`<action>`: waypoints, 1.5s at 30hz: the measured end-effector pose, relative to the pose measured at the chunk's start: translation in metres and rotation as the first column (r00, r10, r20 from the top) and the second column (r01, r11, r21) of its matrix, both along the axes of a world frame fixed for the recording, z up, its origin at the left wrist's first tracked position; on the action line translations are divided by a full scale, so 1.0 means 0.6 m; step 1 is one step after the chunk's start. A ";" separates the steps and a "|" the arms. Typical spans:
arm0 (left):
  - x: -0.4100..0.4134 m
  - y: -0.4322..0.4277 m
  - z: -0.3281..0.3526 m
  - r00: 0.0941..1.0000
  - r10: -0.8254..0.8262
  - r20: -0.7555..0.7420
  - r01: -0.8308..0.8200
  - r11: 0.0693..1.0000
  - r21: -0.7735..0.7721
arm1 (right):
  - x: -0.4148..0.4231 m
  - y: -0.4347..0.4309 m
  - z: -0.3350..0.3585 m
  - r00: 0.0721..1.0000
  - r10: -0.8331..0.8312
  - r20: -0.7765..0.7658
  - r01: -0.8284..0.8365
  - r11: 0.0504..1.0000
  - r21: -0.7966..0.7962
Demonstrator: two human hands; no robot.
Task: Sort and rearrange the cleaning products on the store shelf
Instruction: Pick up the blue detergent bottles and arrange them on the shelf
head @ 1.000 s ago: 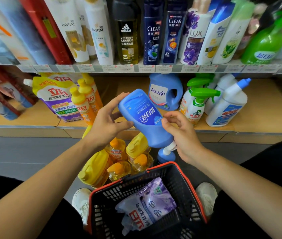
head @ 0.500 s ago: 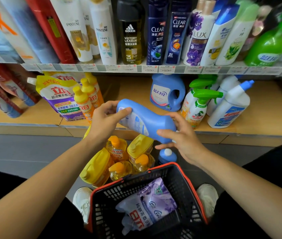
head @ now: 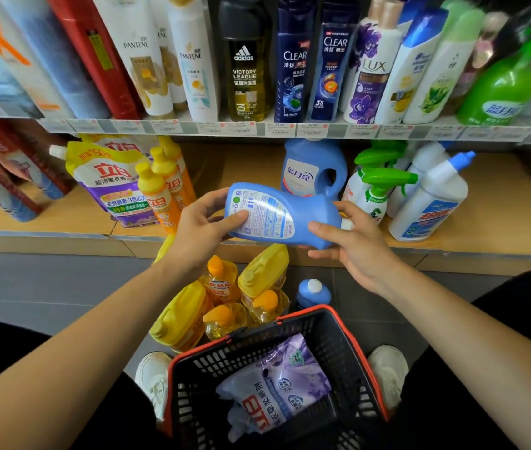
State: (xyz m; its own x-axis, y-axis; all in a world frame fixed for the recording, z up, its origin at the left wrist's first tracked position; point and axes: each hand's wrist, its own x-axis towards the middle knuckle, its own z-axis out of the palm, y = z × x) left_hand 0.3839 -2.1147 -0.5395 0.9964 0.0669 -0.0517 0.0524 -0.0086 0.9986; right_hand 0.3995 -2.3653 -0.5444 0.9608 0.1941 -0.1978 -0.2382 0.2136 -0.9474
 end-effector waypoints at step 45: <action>0.084 -0.057 -0.364 0.999 -0.049 -0.018 0.050 0.803 0.593 | 0.164 -0.068 -0.324 0.973 0.143 -0.178 -0.209 0.245 -0.947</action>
State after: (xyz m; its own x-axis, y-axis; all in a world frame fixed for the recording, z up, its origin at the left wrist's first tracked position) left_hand 0.4342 -2.1490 -0.7582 0.9992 0.0359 -0.0201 0.0377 -0.6020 0.7976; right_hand 0.4977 -2.4061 -0.7390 0.9129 -0.0044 -0.4082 -0.1895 -0.8904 -0.4140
